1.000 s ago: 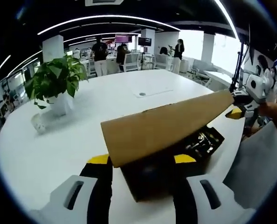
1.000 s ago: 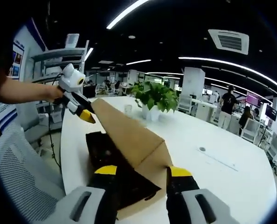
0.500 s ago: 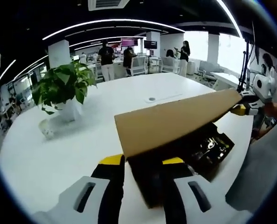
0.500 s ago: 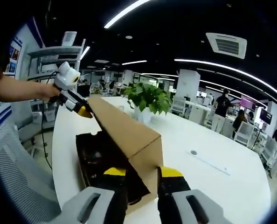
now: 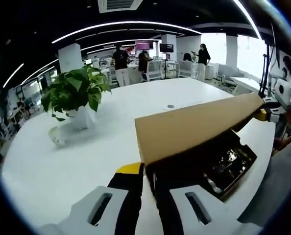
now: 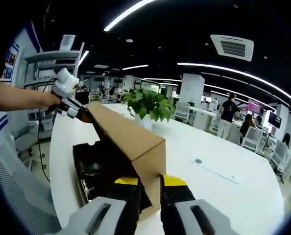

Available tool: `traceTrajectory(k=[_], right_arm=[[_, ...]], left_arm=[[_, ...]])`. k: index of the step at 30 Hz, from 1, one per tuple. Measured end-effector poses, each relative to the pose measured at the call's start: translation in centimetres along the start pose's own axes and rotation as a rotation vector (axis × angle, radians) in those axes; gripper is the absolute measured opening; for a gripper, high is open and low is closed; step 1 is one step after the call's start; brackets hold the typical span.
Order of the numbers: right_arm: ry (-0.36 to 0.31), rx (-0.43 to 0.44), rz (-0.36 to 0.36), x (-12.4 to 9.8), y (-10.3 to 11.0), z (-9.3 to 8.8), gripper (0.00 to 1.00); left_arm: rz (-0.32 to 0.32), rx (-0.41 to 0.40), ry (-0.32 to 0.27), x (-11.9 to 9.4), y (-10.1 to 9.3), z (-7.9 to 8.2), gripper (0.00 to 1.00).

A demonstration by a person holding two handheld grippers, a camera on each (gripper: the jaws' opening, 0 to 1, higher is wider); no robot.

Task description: Operate the shoe box by opening the lid, removing the specified soft item, and placing it in the target area until the item is outside and the box remains undamaged.

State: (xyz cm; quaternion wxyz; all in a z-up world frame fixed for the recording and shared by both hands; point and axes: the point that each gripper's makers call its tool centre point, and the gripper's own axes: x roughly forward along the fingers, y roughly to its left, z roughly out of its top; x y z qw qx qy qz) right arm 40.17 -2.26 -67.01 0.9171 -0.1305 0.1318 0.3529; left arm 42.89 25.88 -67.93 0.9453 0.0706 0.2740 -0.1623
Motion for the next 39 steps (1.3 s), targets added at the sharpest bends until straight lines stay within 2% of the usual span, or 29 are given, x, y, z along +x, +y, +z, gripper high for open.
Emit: traceTrajectory(k=[3,7,28,34,39], right_arm=[[-0.010,0.012,-0.013,0.3,-0.5,0.2,0.08],[-0.014,0.010,-0.023,0.7,-1.3,0.4,0.06],[-0.016,-0.001,-0.023,2.0,-2.5,0.9,0.04],[-0.022,0.004,-0.025,2.2,-2.7,1.0,0.04],[-0.031,0.012,-0.035,2.4,-2.9,1.1,0.05]], left_arm=[[0.000,-0.021,-0.004,0.0,0.1,0.3,0.00],[-0.009,0.000,0.001,-0.1,-0.2,0.4,0.00],[-0.002,-0.003,0.020,-1.5,-0.6,0.1,0.01],[0.008,-0.019,0.016,-1.3,-0.4,0.3,0.00],[0.030,-0.069,0.006,-0.9,0.0,0.8,0.00]])
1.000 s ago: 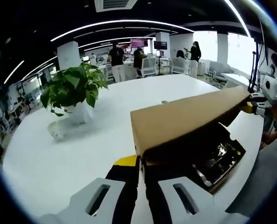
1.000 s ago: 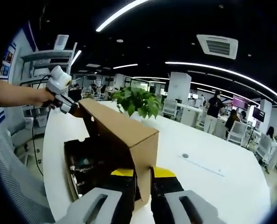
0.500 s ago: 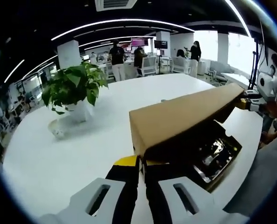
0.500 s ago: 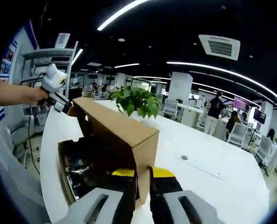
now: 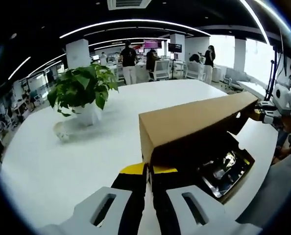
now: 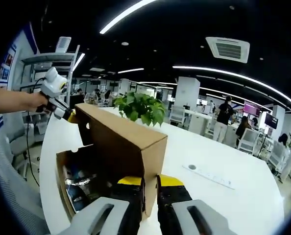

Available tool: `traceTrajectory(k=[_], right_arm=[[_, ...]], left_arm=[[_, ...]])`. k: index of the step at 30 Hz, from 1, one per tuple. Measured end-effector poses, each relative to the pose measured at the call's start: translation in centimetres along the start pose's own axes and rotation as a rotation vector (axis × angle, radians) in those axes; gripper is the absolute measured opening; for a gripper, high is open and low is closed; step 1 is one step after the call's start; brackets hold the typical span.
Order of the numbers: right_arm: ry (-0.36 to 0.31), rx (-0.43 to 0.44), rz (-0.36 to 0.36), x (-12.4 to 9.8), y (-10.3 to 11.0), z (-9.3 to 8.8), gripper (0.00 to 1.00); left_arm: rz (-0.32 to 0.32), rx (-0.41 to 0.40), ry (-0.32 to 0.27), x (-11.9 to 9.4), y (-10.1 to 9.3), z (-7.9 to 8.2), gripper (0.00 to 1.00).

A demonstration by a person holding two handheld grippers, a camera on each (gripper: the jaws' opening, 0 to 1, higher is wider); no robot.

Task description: Operate the shoe box by opening the lid, removing the specified soft item, and placing it in the target area until the item is outside and the box remains undamaged.

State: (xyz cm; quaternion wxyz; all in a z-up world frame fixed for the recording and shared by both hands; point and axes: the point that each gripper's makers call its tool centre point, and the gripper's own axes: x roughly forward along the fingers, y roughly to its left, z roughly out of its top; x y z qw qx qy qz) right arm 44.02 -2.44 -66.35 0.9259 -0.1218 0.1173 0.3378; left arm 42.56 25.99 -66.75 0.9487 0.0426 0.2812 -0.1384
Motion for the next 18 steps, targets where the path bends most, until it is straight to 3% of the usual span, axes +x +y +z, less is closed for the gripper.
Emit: traceTrajectory(k=[7,18], right_arm=[[0.001,0.021,-0.005,0.4,-0.3,-0.4,0.06],[0.078,0.034,0.008,0.7,0.5,-3.8,0.07]], left_arm=[[0.010,-0.014,-0.010,0.3,0.2,0.4,0.00],[0.013,-0.029,-0.026,0.8,0.5,1.0,0.00]])
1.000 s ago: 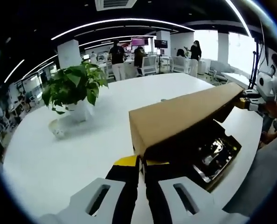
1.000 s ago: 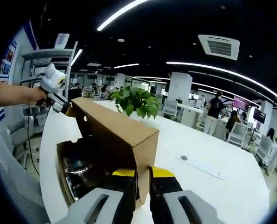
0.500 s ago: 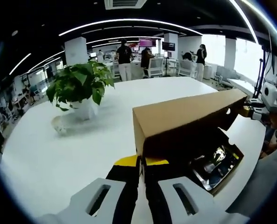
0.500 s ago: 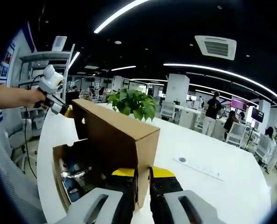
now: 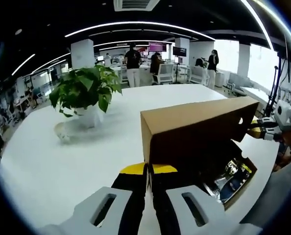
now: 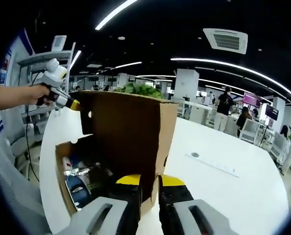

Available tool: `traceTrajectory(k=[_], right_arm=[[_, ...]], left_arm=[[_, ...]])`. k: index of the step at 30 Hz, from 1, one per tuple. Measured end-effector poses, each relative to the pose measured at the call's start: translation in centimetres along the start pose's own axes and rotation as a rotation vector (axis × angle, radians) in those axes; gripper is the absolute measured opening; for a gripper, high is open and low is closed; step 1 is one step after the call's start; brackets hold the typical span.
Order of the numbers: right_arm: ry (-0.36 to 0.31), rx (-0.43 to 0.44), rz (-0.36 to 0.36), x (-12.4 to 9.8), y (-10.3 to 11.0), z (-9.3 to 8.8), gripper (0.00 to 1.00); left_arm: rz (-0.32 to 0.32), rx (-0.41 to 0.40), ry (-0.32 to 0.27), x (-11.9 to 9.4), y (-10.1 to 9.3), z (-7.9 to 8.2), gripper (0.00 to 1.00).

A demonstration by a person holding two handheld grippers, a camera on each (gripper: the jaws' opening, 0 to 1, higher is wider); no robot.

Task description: Operate the shoe box by opening the lid, removing the specified soft item, and placing it in the target area until the item is outside and the box remains undamaged.

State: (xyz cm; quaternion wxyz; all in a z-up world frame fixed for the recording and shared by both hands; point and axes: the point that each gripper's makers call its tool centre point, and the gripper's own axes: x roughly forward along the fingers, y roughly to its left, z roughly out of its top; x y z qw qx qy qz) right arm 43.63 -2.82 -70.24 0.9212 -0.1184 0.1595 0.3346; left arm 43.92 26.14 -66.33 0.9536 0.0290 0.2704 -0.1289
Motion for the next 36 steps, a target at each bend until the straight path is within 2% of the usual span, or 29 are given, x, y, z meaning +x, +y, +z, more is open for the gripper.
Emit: traceTrajectory(k=[15,29,32,36], right_arm=[[0.074,0.021,-0.039,1.6,-0.6,-3.0,0.02],[0.068,0.047,-0.091,2.4,-1.5,-2.9,0.00],[0.067,0.047,-0.089,2.4,-1.5,-2.8,0.00],[0.066,0.045,-0.088,2.4,-1.6,-2.8,0.00]], left_arm=[[-0.002,0.006,-0.009,0.8,0.2,0.6,0.00],[-0.006,0.016,-0.024,1.5,0.4,1.3,0.00],[-0.004,0.045,-0.038,1.8,0.5,1.4,0.01],[0.004,0.051,-0.042,2.0,0.4,0.8,0.01]])
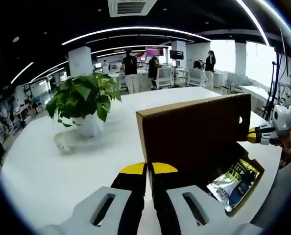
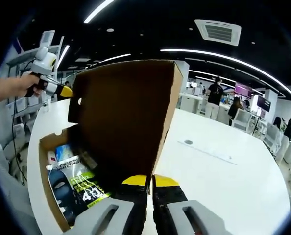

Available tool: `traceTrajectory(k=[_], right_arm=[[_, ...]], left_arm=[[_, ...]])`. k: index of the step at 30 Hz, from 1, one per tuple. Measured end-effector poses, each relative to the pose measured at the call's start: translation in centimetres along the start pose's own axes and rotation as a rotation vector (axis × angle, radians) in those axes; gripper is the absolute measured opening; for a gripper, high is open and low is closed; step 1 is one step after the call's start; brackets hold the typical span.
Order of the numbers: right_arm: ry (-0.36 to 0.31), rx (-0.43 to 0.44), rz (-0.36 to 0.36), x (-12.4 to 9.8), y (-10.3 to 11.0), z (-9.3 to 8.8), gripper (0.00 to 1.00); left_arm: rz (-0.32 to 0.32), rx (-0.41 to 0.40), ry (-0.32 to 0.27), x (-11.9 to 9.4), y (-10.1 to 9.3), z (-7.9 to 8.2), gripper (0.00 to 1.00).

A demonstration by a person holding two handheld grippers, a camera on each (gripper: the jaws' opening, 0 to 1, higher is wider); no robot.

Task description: Operate the shoe box by opening the lid, removing the specified soft item, and placing it in the target area until the item is outside and the box remains undamaged.

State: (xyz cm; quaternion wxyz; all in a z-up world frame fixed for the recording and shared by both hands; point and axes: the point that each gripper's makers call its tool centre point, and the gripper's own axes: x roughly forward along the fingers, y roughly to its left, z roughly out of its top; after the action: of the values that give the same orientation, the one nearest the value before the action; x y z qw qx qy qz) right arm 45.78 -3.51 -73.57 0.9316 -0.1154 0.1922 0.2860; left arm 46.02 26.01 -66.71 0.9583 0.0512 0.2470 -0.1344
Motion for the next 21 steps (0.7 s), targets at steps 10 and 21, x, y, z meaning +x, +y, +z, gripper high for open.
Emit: traceTrajectory(k=[10,21], right_arm=[[-0.003,0.004,0.004,0.1,-0.1,0.1,0.00],[0.000,0.009,0.008,0.3,-0.3,0.2,0.00]], left_arm=[[0.021,-0.039,0.079,0.7,-0.3,-5.3,0.01],[0.026,-0.049,0.090,1.6,-0.4,-6.0,0.00]])
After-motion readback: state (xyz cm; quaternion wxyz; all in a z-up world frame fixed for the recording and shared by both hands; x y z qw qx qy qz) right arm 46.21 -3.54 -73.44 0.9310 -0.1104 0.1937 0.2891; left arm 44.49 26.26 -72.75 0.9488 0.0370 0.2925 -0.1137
